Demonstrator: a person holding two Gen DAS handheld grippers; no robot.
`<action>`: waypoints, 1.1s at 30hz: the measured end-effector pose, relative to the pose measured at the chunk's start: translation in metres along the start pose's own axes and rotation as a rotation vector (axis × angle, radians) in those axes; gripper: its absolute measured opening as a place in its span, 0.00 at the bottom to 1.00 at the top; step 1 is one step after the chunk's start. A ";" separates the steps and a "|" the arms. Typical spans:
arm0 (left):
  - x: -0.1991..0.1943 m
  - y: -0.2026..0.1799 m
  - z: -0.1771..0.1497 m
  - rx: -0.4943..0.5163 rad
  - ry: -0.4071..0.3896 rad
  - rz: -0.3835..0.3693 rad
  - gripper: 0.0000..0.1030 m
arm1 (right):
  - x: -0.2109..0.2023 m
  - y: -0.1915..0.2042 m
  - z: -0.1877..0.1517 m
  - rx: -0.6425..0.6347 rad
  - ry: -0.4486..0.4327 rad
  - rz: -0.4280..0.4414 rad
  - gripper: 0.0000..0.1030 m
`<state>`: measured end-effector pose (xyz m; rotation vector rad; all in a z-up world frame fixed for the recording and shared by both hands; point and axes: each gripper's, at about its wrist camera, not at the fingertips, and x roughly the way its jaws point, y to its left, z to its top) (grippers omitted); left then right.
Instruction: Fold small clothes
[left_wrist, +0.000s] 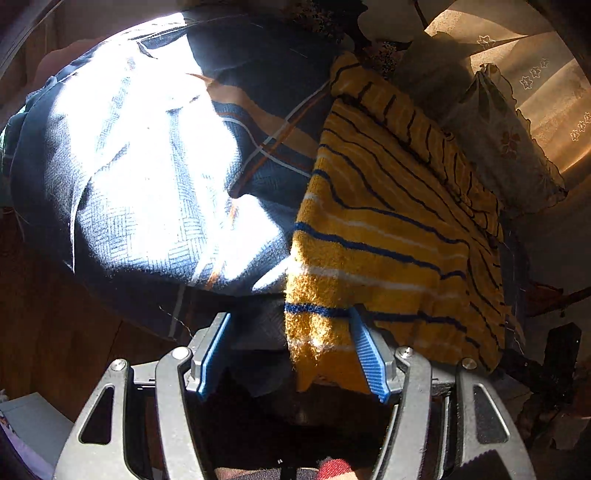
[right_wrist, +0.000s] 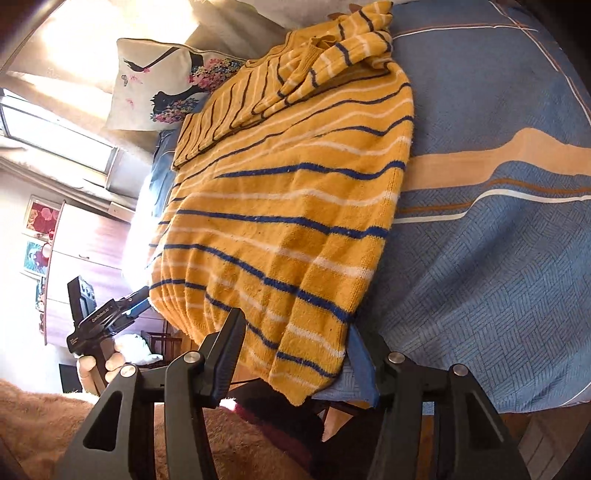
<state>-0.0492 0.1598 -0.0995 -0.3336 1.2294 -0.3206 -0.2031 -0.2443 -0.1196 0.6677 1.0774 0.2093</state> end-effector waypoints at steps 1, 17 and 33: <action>0.002 0.001 -0.004 -0.010 0.008 -0.006 0.60 | 0.002 0.000 -0.002 0.000 0.020 0.027 0.57; 0.002 -0.001 -0.021 -0.003 -0.011 -0.016 0.55 | 0.045 0.014 -0.026 -0.060 0.206 0.136 0.62; -0.066 -0.029 0.011 -0.069 -0.105 -0.135 0.07 | 0.003 0.066 0.005 -0.226 0.134 0.285 0.07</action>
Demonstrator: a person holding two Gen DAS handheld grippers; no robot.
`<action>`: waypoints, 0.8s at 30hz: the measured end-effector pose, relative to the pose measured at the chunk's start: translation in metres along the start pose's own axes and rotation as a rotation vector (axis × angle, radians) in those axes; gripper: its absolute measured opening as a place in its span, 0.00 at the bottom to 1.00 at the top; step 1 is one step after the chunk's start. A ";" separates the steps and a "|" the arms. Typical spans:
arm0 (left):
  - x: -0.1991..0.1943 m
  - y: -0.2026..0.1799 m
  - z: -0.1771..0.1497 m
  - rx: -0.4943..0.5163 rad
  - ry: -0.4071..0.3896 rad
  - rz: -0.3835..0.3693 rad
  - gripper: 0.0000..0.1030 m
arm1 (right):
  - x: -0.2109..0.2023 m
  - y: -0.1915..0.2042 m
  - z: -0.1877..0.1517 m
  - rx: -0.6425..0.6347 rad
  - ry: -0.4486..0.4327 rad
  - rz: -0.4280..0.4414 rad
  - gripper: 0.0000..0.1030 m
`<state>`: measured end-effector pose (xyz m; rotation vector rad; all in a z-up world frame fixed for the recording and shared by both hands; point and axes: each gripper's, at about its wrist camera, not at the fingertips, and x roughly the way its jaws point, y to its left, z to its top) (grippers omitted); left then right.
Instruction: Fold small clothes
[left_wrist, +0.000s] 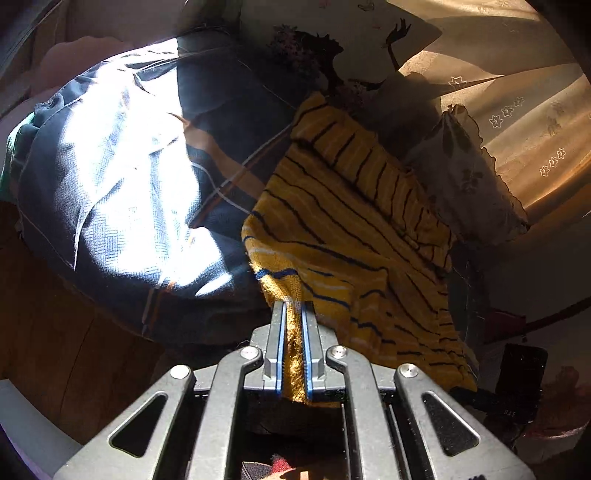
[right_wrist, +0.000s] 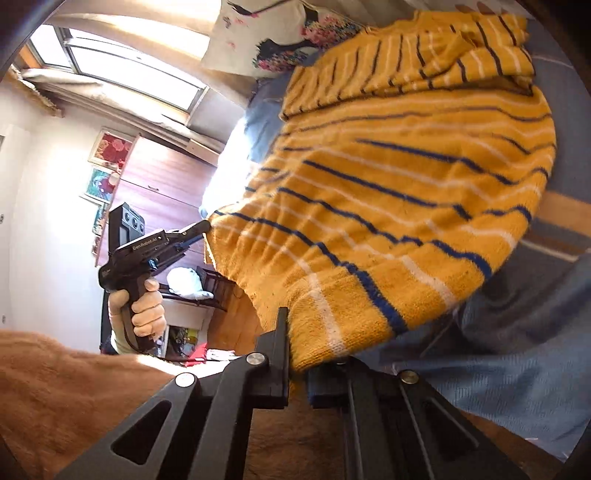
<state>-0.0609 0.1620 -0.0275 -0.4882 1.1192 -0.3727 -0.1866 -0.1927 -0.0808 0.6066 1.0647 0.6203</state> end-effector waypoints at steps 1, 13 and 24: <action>-0.004 -0.007 0.009 -0.001 -0.020 -0.017 0.07 | -0.007 0.002 0.010 -0.003 -0.034 0.027 0.06; 0.062 -0.104 0.168 0.229 -0.133 -0.020 0.00 | -0.018 -0.060 0.194 0.141 -0.329 -0.042 0.06; 0.103 -0.102 0.125 0.562 -0.032 0.093 0.52 | 0.027 -0.162 0.259 0.402 -0.324 -0.198 0.06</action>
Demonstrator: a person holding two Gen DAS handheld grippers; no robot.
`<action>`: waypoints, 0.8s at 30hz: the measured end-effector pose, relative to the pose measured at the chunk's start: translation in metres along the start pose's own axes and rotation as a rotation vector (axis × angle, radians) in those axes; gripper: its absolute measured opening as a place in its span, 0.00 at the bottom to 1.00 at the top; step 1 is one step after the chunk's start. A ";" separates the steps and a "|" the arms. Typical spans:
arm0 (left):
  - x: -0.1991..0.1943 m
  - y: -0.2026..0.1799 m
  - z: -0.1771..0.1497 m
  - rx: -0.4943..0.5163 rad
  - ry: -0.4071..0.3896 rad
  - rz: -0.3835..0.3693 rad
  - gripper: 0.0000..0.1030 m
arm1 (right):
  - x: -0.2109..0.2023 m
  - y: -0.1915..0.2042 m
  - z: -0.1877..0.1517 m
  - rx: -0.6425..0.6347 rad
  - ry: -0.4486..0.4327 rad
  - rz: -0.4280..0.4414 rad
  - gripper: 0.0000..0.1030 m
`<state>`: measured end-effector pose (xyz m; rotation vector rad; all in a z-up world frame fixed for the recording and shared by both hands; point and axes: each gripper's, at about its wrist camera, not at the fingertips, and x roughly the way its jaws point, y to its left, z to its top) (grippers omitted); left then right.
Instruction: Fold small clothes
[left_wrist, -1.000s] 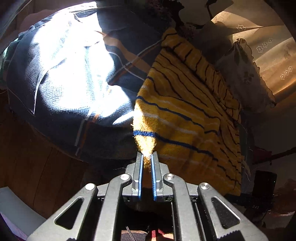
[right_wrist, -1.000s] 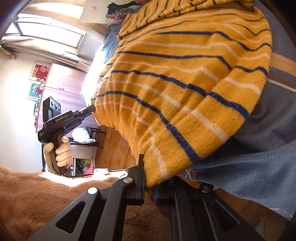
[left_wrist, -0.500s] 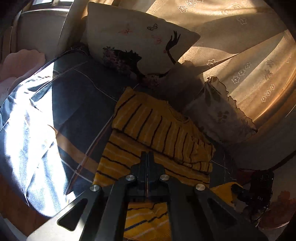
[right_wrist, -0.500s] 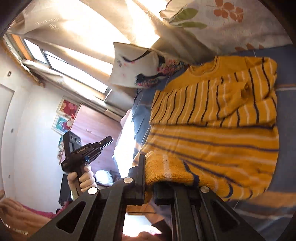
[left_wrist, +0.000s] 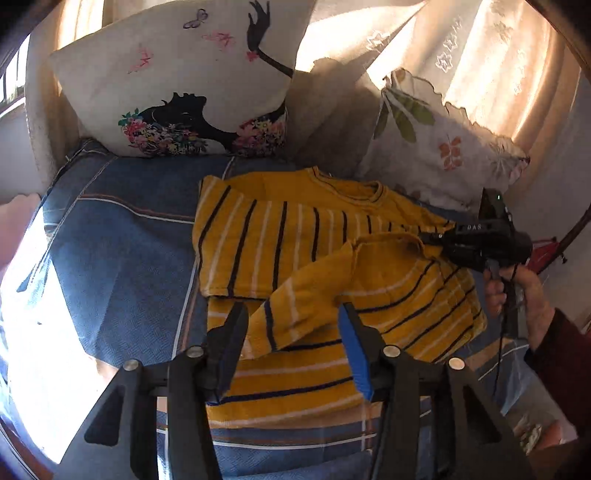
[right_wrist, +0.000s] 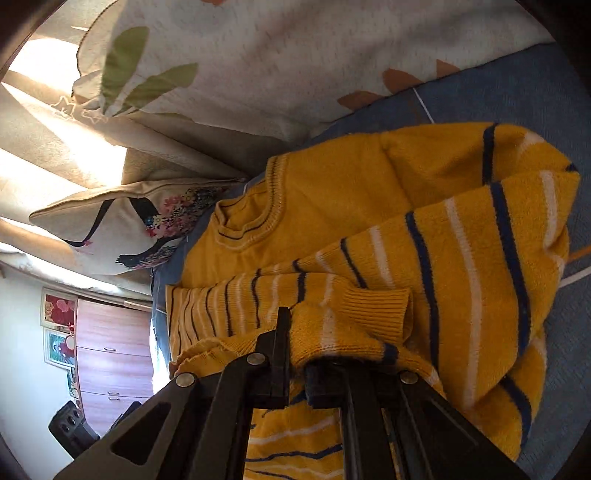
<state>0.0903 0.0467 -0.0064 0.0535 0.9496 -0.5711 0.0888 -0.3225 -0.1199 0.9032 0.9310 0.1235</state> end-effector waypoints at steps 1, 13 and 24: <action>0.004 -0.006 -0.005 0.058 0.006 0.042 0.53 | -0.001 -0.002 -0.003 0.006 0.005 0.003 0.06; 0.081 -0.038 -0.005 0.449 0.062 0.271 0.14 | -0.001 0.000 0.001 -0.012 0.040 0.003 0.06; 0.093 0.026 0.084 0.079 0.042 0.131 0.03 | -0.007 0.022 0.030 -0.038 -0.046 -0.014 0.06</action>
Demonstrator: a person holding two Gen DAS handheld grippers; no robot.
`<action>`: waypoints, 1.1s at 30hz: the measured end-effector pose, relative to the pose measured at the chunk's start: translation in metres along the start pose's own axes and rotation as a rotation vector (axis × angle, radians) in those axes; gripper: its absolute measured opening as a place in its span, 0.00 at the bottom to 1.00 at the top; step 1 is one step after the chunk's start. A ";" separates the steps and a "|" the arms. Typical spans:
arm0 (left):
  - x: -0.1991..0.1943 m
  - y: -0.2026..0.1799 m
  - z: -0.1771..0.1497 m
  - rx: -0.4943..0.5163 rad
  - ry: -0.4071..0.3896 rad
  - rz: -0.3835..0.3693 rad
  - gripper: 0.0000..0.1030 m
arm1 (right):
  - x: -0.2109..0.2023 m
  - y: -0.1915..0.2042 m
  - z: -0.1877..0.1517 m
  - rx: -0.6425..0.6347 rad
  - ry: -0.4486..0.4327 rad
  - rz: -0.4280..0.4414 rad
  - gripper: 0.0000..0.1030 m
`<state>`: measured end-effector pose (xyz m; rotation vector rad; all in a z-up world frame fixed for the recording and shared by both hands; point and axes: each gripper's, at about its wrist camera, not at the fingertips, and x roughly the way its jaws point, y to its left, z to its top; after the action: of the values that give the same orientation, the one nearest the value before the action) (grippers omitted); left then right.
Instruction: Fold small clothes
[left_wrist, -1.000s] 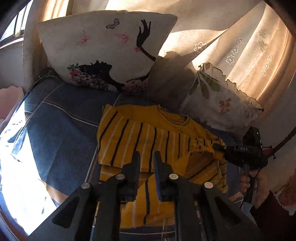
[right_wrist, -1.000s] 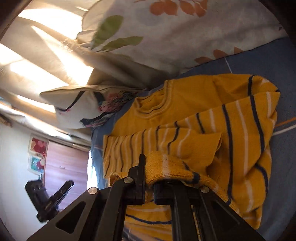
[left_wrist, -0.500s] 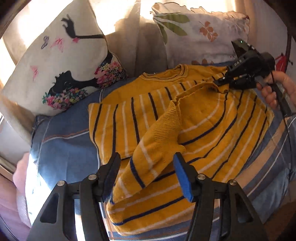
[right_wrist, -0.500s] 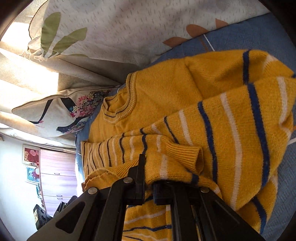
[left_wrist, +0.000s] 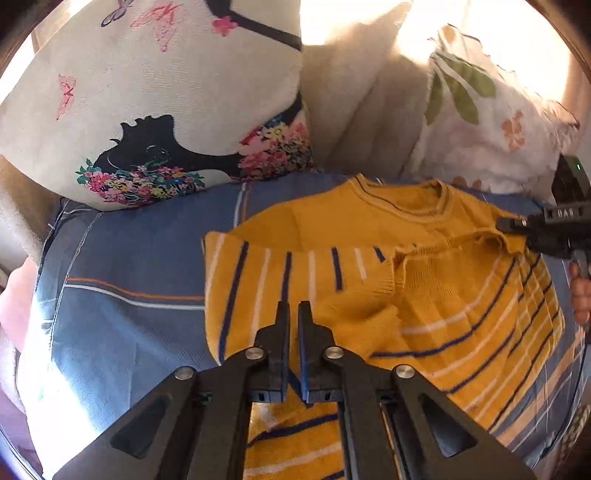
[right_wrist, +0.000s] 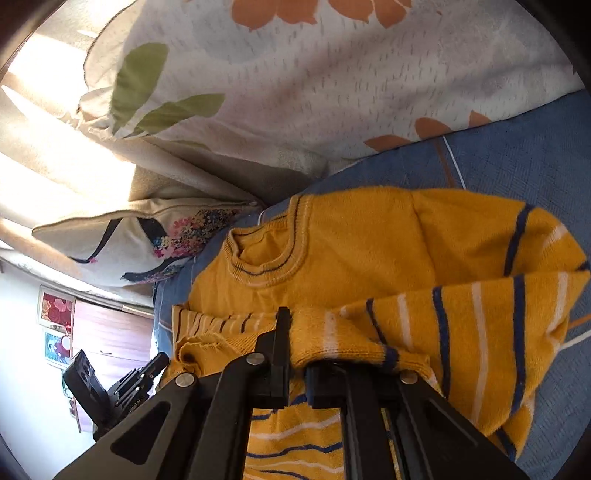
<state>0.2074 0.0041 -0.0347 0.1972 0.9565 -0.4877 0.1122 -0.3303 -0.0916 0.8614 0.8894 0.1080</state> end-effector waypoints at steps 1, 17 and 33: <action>0.006 0.009 0.006 -0.055 0.010 -0.030 0.03 | 0.006 -0.005 0.003 0.024 0.003 -0.011 0.06; -0.027 -0.012 -0.036 0.004 0.040 -0.285 0.42 | -0.057 0.005 -0.005 0.083 -0.223 -0.012 0.48; 0.052 0.040 0.013 0.022 0.048 0.088 0.43 | -0.063 0.006 -0.066 -0.118 -0.170 -0.390 0.50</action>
<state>0.2613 0.0178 -0.0722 0.2706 0.9850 -0.4146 0.0249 -0.3121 -0.0688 0.5661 0.8665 -0.2463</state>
